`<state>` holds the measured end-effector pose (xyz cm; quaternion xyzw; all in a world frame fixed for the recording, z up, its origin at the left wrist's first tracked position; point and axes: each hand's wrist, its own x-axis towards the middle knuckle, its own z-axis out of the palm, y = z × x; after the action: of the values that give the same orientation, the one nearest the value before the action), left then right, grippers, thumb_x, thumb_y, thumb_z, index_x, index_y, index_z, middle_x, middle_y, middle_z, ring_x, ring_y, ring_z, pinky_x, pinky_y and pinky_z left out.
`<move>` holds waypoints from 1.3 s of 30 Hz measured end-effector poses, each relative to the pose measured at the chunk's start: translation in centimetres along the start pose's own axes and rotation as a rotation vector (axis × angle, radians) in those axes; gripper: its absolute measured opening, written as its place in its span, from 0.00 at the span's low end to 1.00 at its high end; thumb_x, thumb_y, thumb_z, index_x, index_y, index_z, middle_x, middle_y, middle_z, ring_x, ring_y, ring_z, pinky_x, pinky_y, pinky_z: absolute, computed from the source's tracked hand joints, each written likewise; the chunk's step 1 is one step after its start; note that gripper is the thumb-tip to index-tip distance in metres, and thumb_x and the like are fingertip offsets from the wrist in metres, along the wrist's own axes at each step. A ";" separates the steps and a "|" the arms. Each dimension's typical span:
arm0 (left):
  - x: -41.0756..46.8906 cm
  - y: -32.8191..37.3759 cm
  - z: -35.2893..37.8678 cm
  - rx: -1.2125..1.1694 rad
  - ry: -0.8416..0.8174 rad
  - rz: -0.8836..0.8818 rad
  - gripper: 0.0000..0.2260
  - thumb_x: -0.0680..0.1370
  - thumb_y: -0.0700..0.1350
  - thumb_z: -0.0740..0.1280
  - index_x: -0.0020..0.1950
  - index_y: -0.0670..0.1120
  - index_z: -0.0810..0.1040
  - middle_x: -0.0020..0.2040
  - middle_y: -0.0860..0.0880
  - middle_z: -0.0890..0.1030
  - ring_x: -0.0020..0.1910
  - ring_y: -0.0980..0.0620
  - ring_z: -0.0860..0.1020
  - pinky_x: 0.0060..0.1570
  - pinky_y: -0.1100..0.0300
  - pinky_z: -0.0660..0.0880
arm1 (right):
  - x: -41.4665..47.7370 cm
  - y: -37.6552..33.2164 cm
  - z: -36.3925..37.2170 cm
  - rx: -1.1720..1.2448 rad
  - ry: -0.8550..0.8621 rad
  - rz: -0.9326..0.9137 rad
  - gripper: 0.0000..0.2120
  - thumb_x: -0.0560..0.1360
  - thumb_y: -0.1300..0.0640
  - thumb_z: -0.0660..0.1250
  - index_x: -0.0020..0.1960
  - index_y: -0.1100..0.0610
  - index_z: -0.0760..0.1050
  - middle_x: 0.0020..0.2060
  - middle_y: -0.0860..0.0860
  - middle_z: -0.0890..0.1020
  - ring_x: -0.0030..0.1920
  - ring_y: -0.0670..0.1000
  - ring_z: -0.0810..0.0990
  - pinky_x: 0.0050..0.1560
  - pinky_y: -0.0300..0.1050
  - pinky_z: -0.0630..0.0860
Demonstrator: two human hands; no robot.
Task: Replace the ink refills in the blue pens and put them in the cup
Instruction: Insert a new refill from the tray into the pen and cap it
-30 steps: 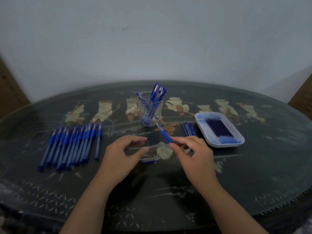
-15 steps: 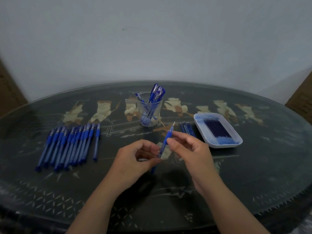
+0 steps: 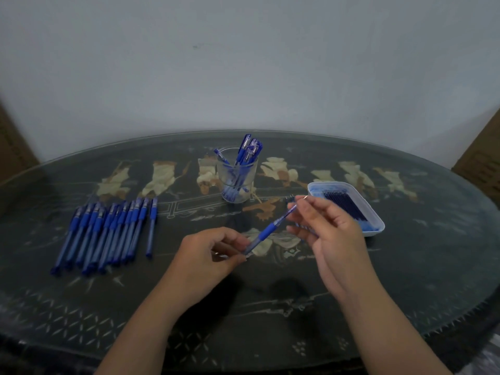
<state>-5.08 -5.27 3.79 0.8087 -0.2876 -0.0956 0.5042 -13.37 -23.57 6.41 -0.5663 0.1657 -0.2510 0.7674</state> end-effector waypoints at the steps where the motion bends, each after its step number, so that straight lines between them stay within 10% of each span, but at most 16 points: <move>1: 0.0 -0.1 0.0 -0.002 0.007 -0.002 0.14 0.70 0.36 0.76 0.44 0.56 0.82 0.45 0.60 0.84 0.44 0.62 0.82 0.46 0.64 0.79 | 0.1 -0.4 -0.2 0.007 0.006 -0.019 0.14 0.67 0.56 0.70 0.51 0.60 0.81 0.45 0.55 0.86 0.47 0.52 0.84 0.51 0.51 0.80; 13: 0.0 -1.1 -1.1 0.002 0.123 -0.042 0.13 0.71 0.35 0.75 0.45 0.55 0.83 0.43 0.61 0.83 0.43 0.61 0.81 0.44 0.67 0.78 | 6.4 -5.8 -0.6 0.065 0.130 -0.113 0.09 0.76 0.68 0.67 0.54 0.60 0.78 0.45 0.56 0.83 0.42 0.53 0.85 0.43 0.49 0.83; 22: 0.3 -1.7 -1.3 -0.068 0.197 -0.089 0.14 0.70 0.35 0.76 0.44 0.55 0.83 0.42 0.58 0.84 0.42 0.60 0.82 0.45 0.63 0.78 | 12.7 0.6 -0.4 -0.474 -0.027 0.321 0.12 0.74 0.71 0.70 0.57 0.66 0.78 0.40 0.58 0.83 0.35 0.54 0.82 0.37 0.51 0.84; 39: 0.5 -1.7 -1.2 -0.017 0.170 -0.101 0.12 0.71 0.37 0.75 0.45 0.55 0.83 0.42 0.59 0.84 0.42 0.62 0.81 0.46 0.62 0.78 | 14.6 2.8 0.0 -0.935 -0.032 0.317 0.05 0.75 0.68 0.71 0.50 0.64 0.79 0.43 0.60 0.84 0.36 0.52 0.82 0.35 0.47 0.83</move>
<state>-3.54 -4.08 2.93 0.8232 -0.2017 -0.0545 0.5279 -0.81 -31.28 4.23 -0.8214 0.3329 -0.0211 0.4626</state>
